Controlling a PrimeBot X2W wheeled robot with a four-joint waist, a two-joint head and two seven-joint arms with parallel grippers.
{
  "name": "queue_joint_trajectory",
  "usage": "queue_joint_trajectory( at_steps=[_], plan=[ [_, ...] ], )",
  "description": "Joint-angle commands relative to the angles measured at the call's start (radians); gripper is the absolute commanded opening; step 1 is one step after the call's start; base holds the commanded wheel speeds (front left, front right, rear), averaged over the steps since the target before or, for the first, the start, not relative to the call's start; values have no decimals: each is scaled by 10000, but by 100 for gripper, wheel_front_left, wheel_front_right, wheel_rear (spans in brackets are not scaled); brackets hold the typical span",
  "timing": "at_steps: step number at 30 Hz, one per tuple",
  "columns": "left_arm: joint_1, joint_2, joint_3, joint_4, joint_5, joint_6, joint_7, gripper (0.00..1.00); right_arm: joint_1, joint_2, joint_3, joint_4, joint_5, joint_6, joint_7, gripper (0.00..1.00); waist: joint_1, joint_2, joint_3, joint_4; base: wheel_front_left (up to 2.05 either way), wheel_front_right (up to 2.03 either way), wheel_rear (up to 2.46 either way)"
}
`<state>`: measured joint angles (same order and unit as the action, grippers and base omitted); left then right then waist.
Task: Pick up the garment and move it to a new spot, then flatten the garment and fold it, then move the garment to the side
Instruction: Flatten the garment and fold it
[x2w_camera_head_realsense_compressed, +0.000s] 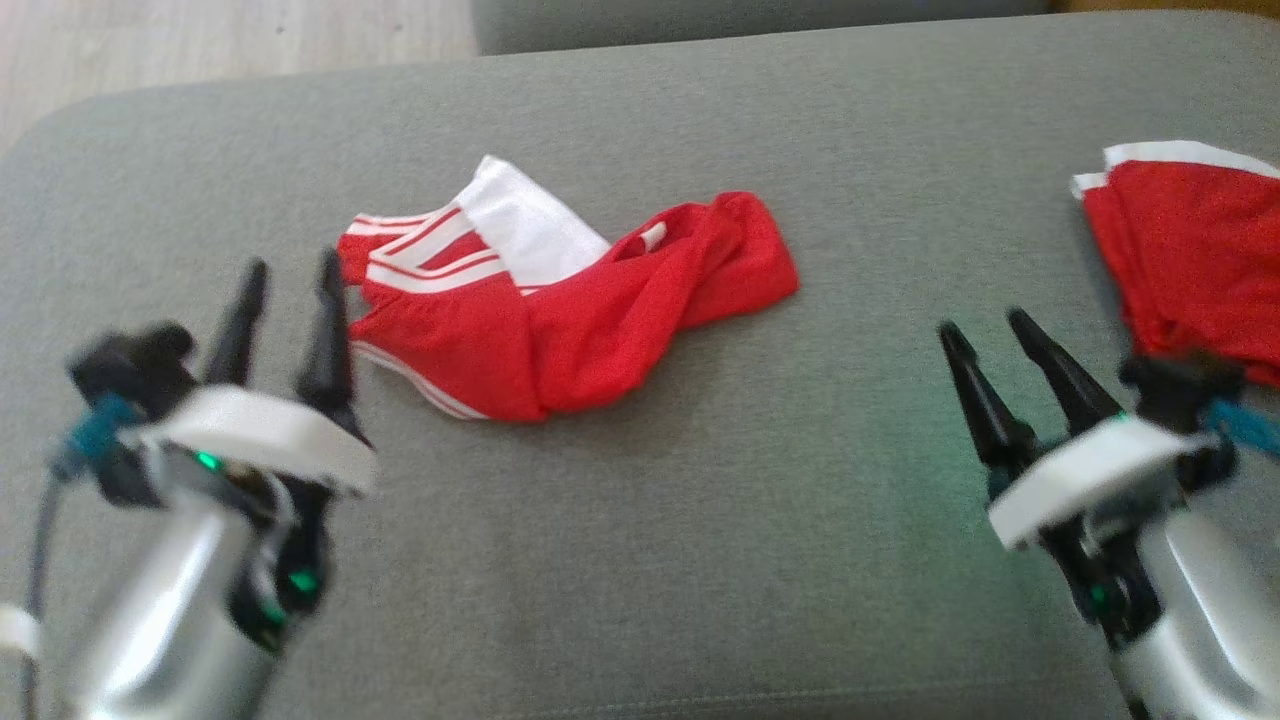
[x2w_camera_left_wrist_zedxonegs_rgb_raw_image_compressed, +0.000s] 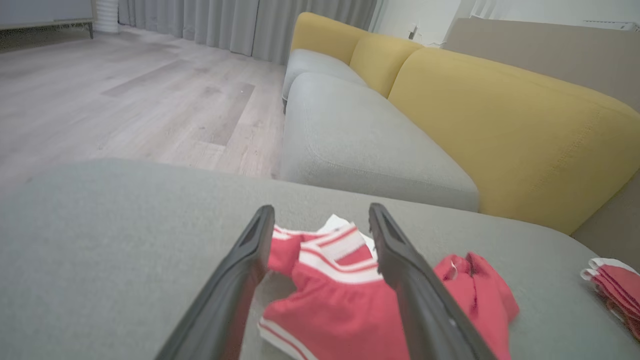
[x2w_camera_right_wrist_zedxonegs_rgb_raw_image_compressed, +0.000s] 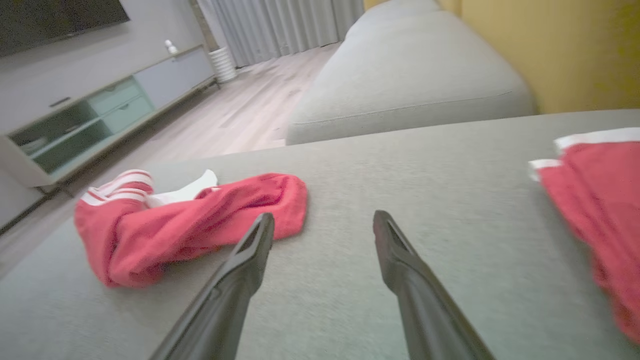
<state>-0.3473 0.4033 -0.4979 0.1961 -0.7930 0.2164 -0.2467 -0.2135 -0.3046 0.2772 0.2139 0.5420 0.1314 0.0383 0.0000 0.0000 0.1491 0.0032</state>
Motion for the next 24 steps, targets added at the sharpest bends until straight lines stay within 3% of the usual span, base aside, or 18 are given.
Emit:
queue_joint_trajectory(
  at_steps=[1,4,11,24],
  plan=[
    [-178,45,435,-595,185,145,-106,100,-868,-80,267,-216,330,-7,138,100,0,0,156,271,0,0,0],
    [476,-519,250,-1120,482,384,-136,100,-1958,-122,610,319,1136,-7,663,100,0,0,304,733,0,0,0],
    [779,-1495,-18,-913,1079,175,-147,100,-4508,-650,1450,2445,2663,-7,2548,100,0,0,643,1795,0,0,0],
    [728,-2574,245,-250,1759,-496,-150,100,-7074,-1309,2246,6423,3219,-7,4268,100,0,0,1359,3250,0,0,0]
  ],
)
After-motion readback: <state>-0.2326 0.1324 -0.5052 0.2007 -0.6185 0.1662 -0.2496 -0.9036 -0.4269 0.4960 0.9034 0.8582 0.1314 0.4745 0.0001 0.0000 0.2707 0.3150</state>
